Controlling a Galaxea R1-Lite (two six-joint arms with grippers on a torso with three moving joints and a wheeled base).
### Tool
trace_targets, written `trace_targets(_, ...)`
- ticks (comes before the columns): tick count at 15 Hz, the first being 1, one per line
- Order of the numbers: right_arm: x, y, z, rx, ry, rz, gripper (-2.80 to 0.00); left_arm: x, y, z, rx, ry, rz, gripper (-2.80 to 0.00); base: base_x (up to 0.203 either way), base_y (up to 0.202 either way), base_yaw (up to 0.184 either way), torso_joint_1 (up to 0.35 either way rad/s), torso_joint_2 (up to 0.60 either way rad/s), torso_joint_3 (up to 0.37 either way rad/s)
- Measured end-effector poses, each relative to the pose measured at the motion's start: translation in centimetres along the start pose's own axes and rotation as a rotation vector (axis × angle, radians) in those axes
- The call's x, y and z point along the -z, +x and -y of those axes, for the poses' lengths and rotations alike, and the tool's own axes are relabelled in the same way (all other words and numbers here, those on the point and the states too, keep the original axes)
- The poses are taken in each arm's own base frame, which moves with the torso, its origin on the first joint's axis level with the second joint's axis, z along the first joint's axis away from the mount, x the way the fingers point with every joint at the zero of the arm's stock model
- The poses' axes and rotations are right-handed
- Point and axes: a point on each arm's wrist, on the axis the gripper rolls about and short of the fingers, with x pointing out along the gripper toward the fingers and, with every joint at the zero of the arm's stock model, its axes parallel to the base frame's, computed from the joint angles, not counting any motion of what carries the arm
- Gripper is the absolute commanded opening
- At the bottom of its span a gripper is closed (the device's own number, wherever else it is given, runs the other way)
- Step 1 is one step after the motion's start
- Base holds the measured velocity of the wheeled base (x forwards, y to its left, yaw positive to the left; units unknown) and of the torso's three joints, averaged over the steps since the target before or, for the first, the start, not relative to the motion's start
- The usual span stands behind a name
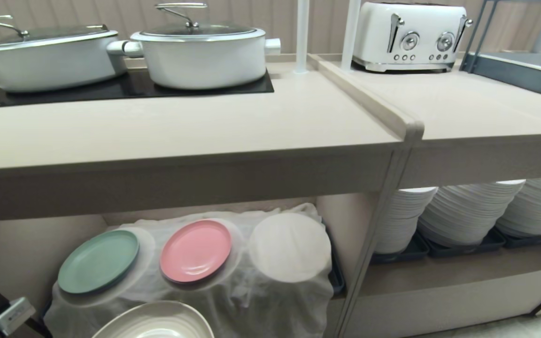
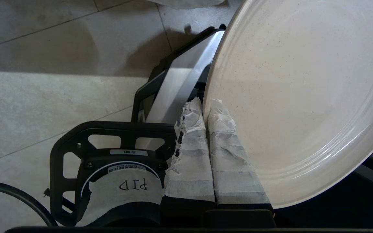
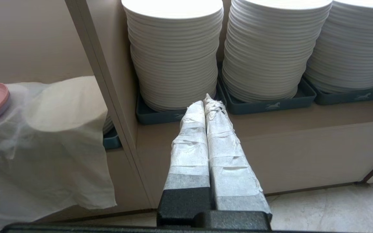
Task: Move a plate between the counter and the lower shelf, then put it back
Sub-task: Put the plate in the cupboard
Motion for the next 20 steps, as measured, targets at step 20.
trace_targets(20, 0.00, 0.00, 0.00, 0.000, 0.000, 0.000, -2.80, 0.29, 0.19, -0.13, -0.004, -0.006, -0.012, -2.80, 0.000, 0.000, 0.000, -0.073, 0.23, 0.159)
